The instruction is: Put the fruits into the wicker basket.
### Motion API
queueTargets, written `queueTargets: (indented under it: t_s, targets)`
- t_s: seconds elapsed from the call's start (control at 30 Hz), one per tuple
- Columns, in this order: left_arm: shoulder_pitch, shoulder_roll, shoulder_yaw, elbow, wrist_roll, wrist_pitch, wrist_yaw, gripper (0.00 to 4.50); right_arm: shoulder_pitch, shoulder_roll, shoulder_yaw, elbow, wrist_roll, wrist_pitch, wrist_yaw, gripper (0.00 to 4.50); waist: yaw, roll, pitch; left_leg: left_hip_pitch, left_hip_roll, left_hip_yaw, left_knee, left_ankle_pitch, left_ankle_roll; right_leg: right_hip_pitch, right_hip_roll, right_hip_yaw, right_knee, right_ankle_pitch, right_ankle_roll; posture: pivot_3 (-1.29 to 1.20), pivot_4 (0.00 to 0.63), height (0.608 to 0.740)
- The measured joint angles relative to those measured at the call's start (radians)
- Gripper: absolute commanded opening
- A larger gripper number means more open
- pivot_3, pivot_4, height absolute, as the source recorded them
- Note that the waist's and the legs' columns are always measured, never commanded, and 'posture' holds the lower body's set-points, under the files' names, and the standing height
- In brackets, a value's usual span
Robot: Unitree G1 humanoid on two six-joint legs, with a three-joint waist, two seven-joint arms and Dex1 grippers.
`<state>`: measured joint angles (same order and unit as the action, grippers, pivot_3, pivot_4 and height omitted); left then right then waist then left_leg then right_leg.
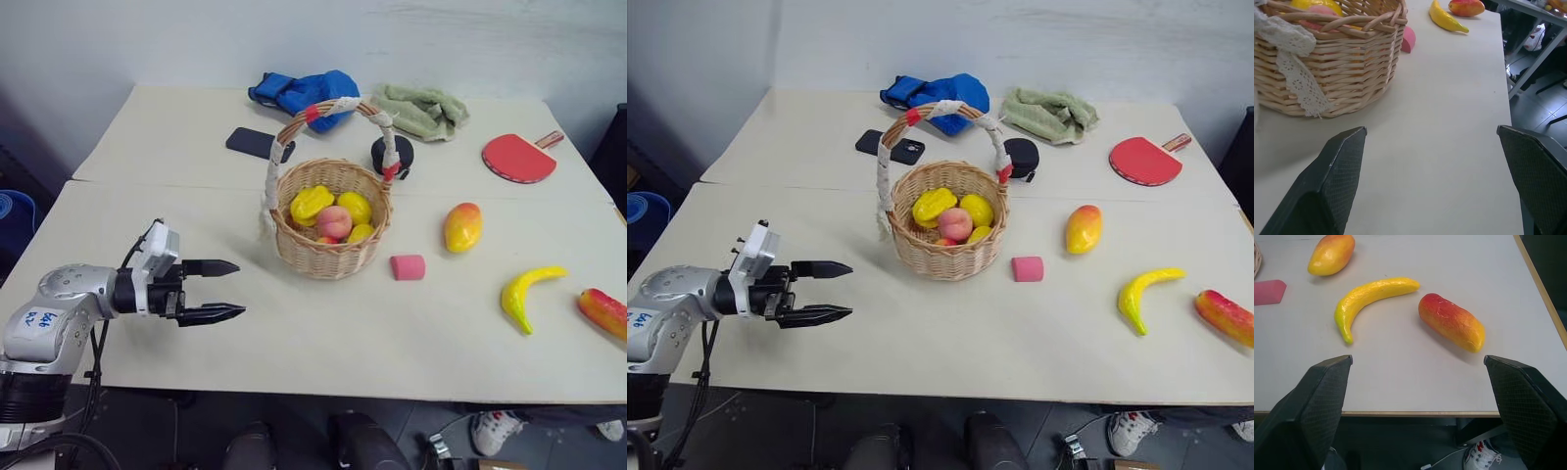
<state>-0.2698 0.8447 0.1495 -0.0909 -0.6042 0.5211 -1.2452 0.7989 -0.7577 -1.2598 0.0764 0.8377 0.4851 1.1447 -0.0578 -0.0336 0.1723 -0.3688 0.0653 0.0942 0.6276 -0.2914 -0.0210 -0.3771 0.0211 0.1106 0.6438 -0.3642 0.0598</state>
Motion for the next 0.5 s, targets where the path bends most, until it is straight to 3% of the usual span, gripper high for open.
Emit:
queueTargets:
  t_s: [0.5]
  targets:
    - [0.012,0.001,0.005,0.102,0.065,-0.13,-0.032,4.48,-0.034,0.001,0.037,0.017,-0.053,-0.027,0.0,4.5,0.001,0.0,0.0,0.0,0.0,0.0,0.001,0.0,0.0,0.001,0.0,0.0,0.0,0.0,0.0,0.0,0.15,0.74]
